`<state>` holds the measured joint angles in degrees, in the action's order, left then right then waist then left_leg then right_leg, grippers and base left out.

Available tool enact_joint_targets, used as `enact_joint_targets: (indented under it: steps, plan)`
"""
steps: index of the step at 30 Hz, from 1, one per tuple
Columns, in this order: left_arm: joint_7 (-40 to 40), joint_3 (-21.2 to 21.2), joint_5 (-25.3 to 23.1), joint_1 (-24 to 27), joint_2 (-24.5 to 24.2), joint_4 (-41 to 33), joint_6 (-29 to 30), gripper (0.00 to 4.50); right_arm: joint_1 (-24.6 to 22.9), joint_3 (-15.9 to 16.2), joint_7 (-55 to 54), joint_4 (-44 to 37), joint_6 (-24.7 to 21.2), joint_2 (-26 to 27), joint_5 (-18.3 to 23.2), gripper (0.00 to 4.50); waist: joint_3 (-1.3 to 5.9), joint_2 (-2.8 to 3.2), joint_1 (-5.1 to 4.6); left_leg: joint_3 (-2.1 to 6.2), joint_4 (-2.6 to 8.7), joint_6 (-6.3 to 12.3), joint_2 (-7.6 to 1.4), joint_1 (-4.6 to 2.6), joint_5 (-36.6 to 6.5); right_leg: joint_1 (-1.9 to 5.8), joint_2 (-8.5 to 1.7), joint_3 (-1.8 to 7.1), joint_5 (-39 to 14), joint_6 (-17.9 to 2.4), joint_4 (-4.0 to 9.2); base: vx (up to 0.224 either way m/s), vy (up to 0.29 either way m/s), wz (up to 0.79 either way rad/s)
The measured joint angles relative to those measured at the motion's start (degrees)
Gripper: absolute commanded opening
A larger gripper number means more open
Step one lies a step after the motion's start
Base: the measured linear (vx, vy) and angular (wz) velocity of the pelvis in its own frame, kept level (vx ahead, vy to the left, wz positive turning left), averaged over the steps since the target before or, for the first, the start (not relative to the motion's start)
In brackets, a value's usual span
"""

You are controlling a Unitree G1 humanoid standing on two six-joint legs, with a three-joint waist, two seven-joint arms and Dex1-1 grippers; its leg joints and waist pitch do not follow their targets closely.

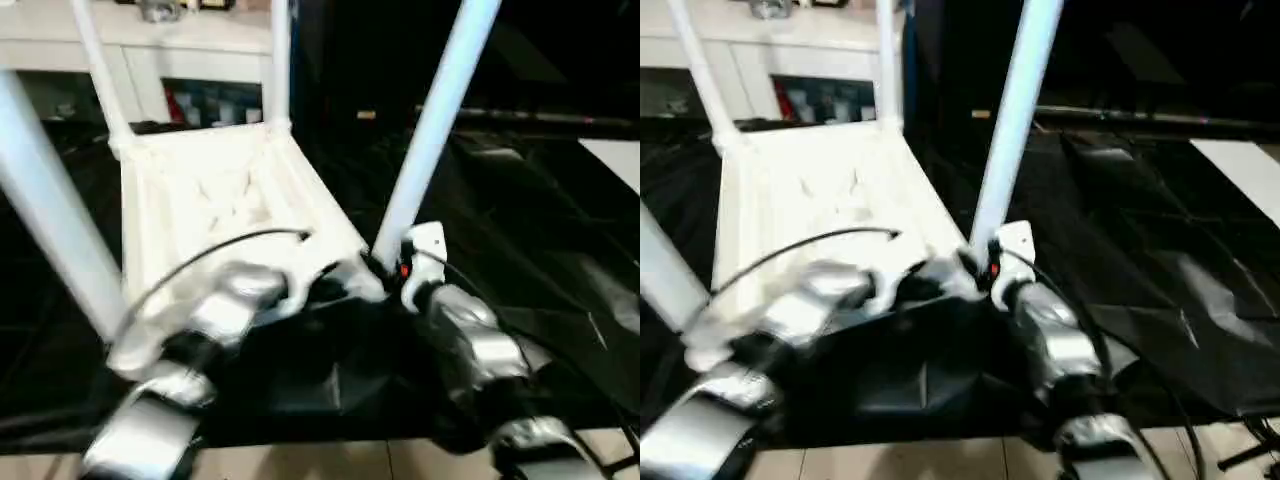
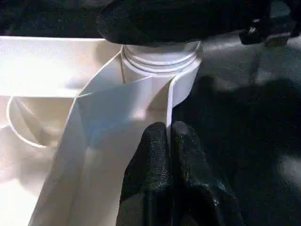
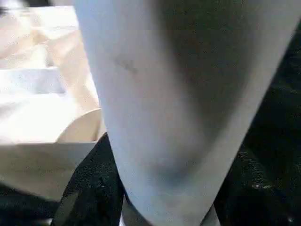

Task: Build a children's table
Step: Rotate leg to tighten

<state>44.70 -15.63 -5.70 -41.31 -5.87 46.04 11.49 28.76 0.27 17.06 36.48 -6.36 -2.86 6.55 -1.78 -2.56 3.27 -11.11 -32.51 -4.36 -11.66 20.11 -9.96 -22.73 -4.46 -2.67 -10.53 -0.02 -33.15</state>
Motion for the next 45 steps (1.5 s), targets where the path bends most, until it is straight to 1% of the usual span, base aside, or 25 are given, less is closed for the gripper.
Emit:
enact_joint_targets:
  steps: [4, 5, 6, 8, 9, 11, 12, 13, 15, 17, 19, 22, 23, 25, 28, 33, 36, 38, 39, 40, 42, 43, 45]
  plan:
    - [0.0, 0.0, -0.7, -0.6, 0.3, 1.5, -1.7, 0.0, -0.1, 0.0, -0.9, -0.2, 0.0, 0.1, -0.1, 1.98, 0.01, -0.01, 0.09, -0.06, 0.02, 0.02, 0.1, 0.0, 0.0, 0.04, -0.03, 0.17, 0.0, 0.0, 0.11, 0.0, 0.0, 0.0]
    - [0.0, 0.0, -0.7, -0.6, 0.3, 1.5, -1.8, 0.0, -0.3, -0.1, -0.7, -0.5, -0.1, 0.1, 0.0, 2.53, 0.0, -0.01, 0.14, -0.06, 0.03, 0.02, 0.1, 0.0, 0.0, 0.04, -0.03, 0.16, 0.0, 0.0, 0.1, 0.0, 0.0, 0.0]
    - [0.3, -0.1, -0.7, -0.6, -0.1, 1.4, -1.9, 0.0, -0.9, -0.4, 0.3, -1.6, -0.3, -0.2, 0.4, 2.66, 0.0, -0.01, 0.26, -0.06, 0.06, 0.02, 0.1, 0.01, 0.0, 0.03, -0.03, 0.15, 0.0, 0.0, 0.1, 0.0, 0.0, 0.0]
    - [0.4, -0.1, -0.6, -0.5, -0.6, 1.5, -2.5, 0.0, -2.3, -0.5, 3.2, -3.6, -0.8, -0.4, 1.3, 2.66, -0.01, -0.02, 0.19, -0.06, 0.21, 0.02, 0.09, -0.01, 0.0, -0.03, -0.02, 0.12, 0.0, 0.0, 0.05, 0.0, 0.0, 0.0]
    - [0.4, 0.0, -0.5, -0.5, -0.9, 1.5, -2.9, 0.0, -2.4, -0.5, 4.0, -4.0, -1.2, -0.4, 1.8, 3.02, -0.02, 0.0, 0.06, -0.05, 0.27, 0.02, 0.09, 0.0, 0.0, -0.1, -0.02, 0.08, 0.0, 0.0, 0.04, 0.0, 0.0, 0.0]
    - [1.1, 0.1, -0.3, -0.5, -1.7, 1.6, -3.4, 0.0, -2.5, -0.4, 6.6, -4.8, -2.2, -1.4, 2.5, 3.1, -0.04, -0.03, 0.04, 0.03, 0.38, 0.02, 0.07, 0.0, 0.0, -0.2, -0.01, -0.04, 0.0, 0.0, 0.04, 0.0, 0.0, 0.0]
    - [1.8, 0.2, -0.3, -0.3, -2.2, 1.3, -3.5, 0.0, -2.7, 0.2, 9.0, -5.3, -2.7, -2.8, 2.7, 3.11, -0.06, -0.01, 0.06, 0.03, 0.41, 0.02, 0.06, -0.01, 0.0, -0.22, -0.01, -0.05, 0.0, 0.0, 0.04, 0.0, 0.0, 0.0]
    - [3.0, 0.2, -0.1, 0.0, -2.7, 0.8, -3.8, 0.0, -3.3, 1.1, 12.4, -6.5, -3.3, -4.4, 3.1, 3.3, -0.08, 0.03, 0.1, 0.01, 0.5, 0.02, 0.06, -0.02, 0.0, -0.22, -0.01, -0.03, 0.1, 0.0, 0.04, 0.0, 0.0, 0.0]
    - [4.7, 0.2, 0.3, 0.4, -3.6, 0.1, -4.0, 0.0, -3.7, 1.9, 15.9, -7.5, -3.9, -6.0, 3.2, 3.3, -0.09, 0.05, 0.15, 0.0, 0.57, 0.02, 0.06, -0.03, 0.0, -0.23, 0.0, -0.03, 0.2, 0.0, 0.01, 0.0, 0.0, 0.0]
    - [9.0, 0.2, 1.2, 1.9, -5.6, -2.5, -4.1, 0.0, -4.8, 4.1, 23.0, -10.6, -5.7, -10.2, 4.4, 3.3, -0.12, 0.12, 0.35, -0.03, 0.58, 0.02, 0.06, -0.02, 0.0, -0.23, 0.0, -0.01, 0.5, -0.2, 0.01, 0.0, 0.0, 0.0]
    - [13.7, 0.2, 2.3, 3.6, -7.8, -5.3, -4.4, 0.0, -5.5, 5.5, 29.6, -12.9, -6.9, -13.2, 5.1, 3.3, -0.11, 0.15, 0.43, -0.05, 0.6, 0.01, 0.04, -0.02, 0.0, -0.23, 0.0, -0.01, 0.9, -0.1, -0.02, 0.0, 0.0, 0.0]
    - [20.9, 0.0, 4.7, 6.4, -11.9, -10.5, -3.1, 0.0, -6.4, 7.3, 36.6, -15.1, -7.4, -16.1, 6.4, 3.3, -0.14, 0.23, 0.53, -0.06, 0.73, -0.01, -0.1, 0.06, 0.0, -0.39, 0.07, -0.16, 0.9, 0.0, -0.06, 0.0, 0.0, 0.0]
    - [22.3, 0.0, 5.1, 7.0, -12.5, -11.8, -2.6, 0.0, -6.4, 7.8, 38.1, -15.4, -7.6, -16.5, 6.5, 3.3, -0.17, 0.3, 0.62, -0.12, 0.73, -0.01, -0.14, 0.09, 0.0, -0.44, 0.07, -0.17, 1.0, -0.1, -0.07, 0.052, -0.011, -0.01]
    - [24.8, -0.5, 5.9, 7.6, -13.5, -13.8, -1.5, 0.0, -6.4, 8.7, 40.6, -16.1, -8.0, -16.9, 6.9, 3.3, -0.24, 0.43, 1.24, -0.19, 0.68, -0.01, -0.16, 0.25, 0.0, -0.52, 0.07, -0.16, 0.9, -0.1, -0.07, 0.0, 0.0, 0.0]
    - [28.3, -0.9, 7.1, 9.1, -15.4, -17.3, 0.3, 0.0, -6.3, 9.5, 43.2, -16.4, -8.0, -18.1, 6.9, 3.3, -0.29, 0.4, 1.88, -0.35, 0.58, 0.25, -0.15, 0.44, -0.1, -0.63, 0.04, -0.09, 0.7, -0.3, -0.01, 0.0, 0.0, 0.0]
    - [30.2, -0.9, 8.2, 10.5, -16.9, -20.0, 2.7, 0.0, -6.3, 10.2, 46.5, -16.6, -8.2, -18.4, 7.6, 3.3, -0.4, 0.43, 1.88, -0.39, 0.44, 0.42, -0.19, 0.44, -0.1, -0.65, 0.04, -0.09, 0.7, -0.3, -0.08, 0.0, 0.0, 0.0]
    - [30.6, -0.9, 8.3, 10.6, -17.1, -20.2, 3.3, 0.0, -6.3, 10.1, 47.4, -16.6, -8.4, -18.4, 8.6, 2.88, -0.44, 0.42, 1.88, -0.36, 0.28, 0.13, -0.2, 0.4, -0.2, -0.65, 0.04, -0.07, 0.7, -0.3, -0.29, 0.0, 0.0, 0.0]
    - [30.6, -0.8, 8.3, 11.0, -17.2, -20.8, 3.6, 0.0, -6.3, 10.2, 48.0, -16.6, -8.5, -18.4, 8.8, 2.79, -0.49, 0.38, 1.82, -0.36, 0.17, 0.12, -0.21, 0.39, -0.2, -0.65, 0.04, -0.03, 0.7, -0.3, -0.39, 0.0, 0.0, 0.0]
    - [30.6, -0.8, 8.3, 11.1, -17.3, -21.1, 3.7, 0.0, -6.3, 10.2, 48.2, -16.6, -8.5, -18.3, 8.9, 2.61, -0.53, 0.35, 1.78, -0.36, 0.13, 0.11, -0.21, 0.38, -0.2, -0.65, 0.03, -0.02, 0.7, -0.3, -0.44, 0.0, 0.0, 0.0]
    - [30.6, -0.8, 8.3, 11.2, -17.3, -21.3, 3.9, 0.0, -6.3, 10.2, 48.4, -16.6, -8.5, -18.3, 8.9, 2.61, -0.55, 0.34, 1.78, -0.36, 0.11, 0.11, -0.2, 0.37, -0.2, -0.65, 0.04, -0.01, 0.7, -0.3, -0.47, 0.0, 0.0, 0.0]
    - [30.6, -0.8, 8.4, 11.4, -17.4, -21.7, 4.5, 0.0, -6.4, 10.2, 49.0, -16.6, -8.5, -18.2, 9.0, 2.44, -0.59, 0.33, 1.78, -0.35, 0.05, 0.1, -0.2, 0.36, -0.2, -0.65, 0.03, 0.01, 0.7, -0.3, -0.58, 0.0, 0.0, 0.0]
    - [30.6, -0.8, 8.4, 11.4, -17.4, -21.8, 4.6, 0.0, -6.4, 10.1, 49.1, -16.6, -8.4, -18.2, 9.0, 2.28, -0.6, 0.32, 1.78, -0.35, 0.04, 0.1, -0.2, 0.34, -0.2, -0.65, 0.03, 0.02, 0.7, -0.3, -0.63, 0.0, 0.0, 0.0]
    - [30.6, -0.8, 8.4, 11.4, -17.4, -21.9, 4.7, 0.0, -6.4, 10.1, 49.2, -16.6, -8.3, -18.2, 9.0, 2.24, -0.62, 0.28, 1.77, -0.34, 0.01, 0.1, -0.2, 0.33, -0.2, -0.65, 0.03, 0.03, 0.7, -0.3, -0.7, 0.0, 0.0, 0.0]
